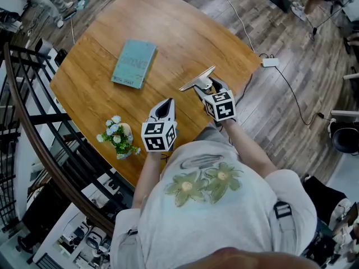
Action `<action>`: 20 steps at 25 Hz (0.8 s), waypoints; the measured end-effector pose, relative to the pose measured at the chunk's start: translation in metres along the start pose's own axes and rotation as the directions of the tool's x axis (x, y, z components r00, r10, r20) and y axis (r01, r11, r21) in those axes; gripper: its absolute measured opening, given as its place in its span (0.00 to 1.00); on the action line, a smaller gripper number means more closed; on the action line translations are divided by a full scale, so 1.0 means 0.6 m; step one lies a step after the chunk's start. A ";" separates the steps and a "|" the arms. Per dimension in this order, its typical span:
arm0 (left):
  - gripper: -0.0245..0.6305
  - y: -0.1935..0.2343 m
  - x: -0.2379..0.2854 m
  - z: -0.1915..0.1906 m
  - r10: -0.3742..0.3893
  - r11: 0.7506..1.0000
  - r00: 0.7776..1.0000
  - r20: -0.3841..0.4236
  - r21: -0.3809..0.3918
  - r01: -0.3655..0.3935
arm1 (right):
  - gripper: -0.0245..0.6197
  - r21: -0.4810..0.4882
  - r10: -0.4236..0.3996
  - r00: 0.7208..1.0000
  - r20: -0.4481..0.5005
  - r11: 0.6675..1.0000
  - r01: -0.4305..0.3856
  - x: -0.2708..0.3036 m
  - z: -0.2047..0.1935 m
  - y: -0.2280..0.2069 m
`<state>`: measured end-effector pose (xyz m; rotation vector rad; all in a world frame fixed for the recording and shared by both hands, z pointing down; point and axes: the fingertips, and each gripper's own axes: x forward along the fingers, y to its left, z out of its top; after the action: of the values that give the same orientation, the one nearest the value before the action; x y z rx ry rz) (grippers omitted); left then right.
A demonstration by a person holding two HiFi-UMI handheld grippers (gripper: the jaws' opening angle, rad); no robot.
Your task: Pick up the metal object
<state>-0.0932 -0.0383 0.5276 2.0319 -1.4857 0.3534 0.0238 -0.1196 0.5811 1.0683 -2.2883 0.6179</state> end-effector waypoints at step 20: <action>0.06 0.017 -0.024 0.018 0.012 1.000 1.000 0.023 0.011 -0.012 | 0.48 -0.027 0.006 0.991 0.133 1.000 -0.003 -0.083 0.074 0.035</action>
<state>-0.1091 -0.0354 0.5144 2.0426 -1.5136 0.3448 0.0220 -0.1069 0.5124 1.1229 -2.4068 0.5304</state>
